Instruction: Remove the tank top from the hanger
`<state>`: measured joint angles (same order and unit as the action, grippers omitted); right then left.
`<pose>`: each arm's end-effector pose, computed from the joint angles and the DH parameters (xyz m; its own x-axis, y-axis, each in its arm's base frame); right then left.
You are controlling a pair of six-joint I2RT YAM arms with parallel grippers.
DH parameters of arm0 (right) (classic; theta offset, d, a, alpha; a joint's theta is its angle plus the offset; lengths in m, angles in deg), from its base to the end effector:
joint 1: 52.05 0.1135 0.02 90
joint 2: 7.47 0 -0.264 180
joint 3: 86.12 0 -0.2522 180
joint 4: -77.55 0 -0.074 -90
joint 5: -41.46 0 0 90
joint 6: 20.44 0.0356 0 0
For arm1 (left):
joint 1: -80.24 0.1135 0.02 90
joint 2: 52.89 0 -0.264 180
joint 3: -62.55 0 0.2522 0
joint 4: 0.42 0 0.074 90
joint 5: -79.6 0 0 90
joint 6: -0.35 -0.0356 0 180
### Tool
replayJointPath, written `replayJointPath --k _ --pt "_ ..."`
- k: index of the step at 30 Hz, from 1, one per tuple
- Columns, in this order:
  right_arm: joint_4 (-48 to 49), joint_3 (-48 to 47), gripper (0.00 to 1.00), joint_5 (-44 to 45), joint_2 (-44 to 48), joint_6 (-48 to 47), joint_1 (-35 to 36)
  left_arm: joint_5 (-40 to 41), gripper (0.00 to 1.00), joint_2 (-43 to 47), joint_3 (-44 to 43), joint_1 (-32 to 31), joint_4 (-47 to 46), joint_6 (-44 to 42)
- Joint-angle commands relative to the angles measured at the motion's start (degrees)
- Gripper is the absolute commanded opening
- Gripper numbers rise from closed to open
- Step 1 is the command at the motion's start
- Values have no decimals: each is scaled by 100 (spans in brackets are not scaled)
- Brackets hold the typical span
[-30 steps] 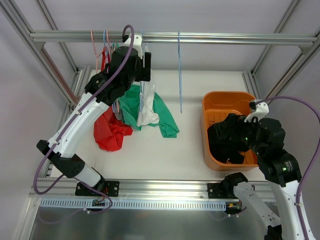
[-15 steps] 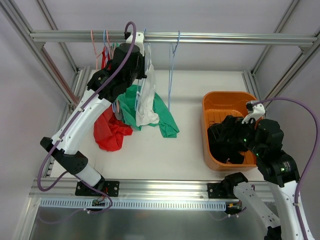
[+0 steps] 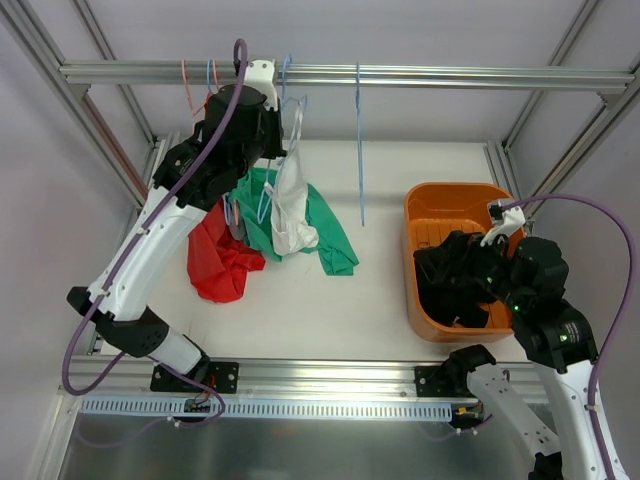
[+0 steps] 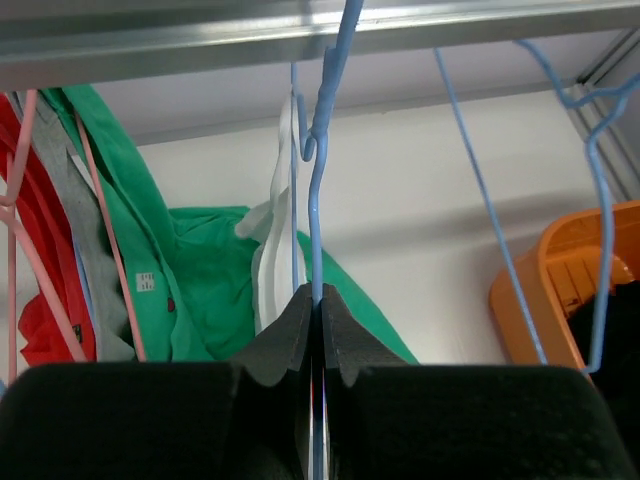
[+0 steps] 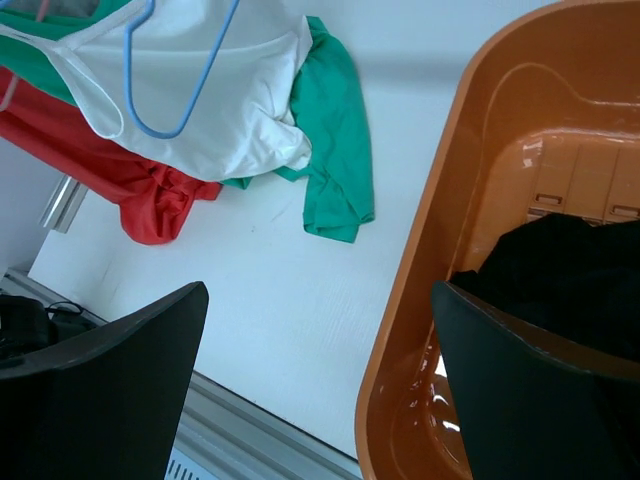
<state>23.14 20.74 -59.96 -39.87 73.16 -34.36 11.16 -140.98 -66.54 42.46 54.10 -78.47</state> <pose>0.0874 0.0353 0.3938 -0.2549 -0.0167 -0.9668 -0.4661 0.8782 0.1077 0.2496 -0.1769 0.5178 -0.2370 -0.0445 -0.9705 0.2461 0.9636 -0.1042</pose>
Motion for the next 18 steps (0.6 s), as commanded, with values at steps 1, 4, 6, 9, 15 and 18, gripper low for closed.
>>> replayJointPath --k 1,4,6,9,15,18 --pt "557 5 100 -536 85 115 -20 -205 0 539 -25 16 -542 113" --pt "628 31 99 -572 85 150 -29 -266 0 740 255 25 -594 191" --pt "628 49 100 -572 94 150 -29 -310 0 828 317 25 -638 209" --pt "654 58 100 -642 103 176 -29 -389 0 978 537 25 -709 262" --pt "830 -13 100 -1361 85 115 -20 -706 0 1627 1108 -27 -788 517" --pt "1023 -57 99 -1835 85 124 -29 -802 0 2049 1442 -124 -823 526"
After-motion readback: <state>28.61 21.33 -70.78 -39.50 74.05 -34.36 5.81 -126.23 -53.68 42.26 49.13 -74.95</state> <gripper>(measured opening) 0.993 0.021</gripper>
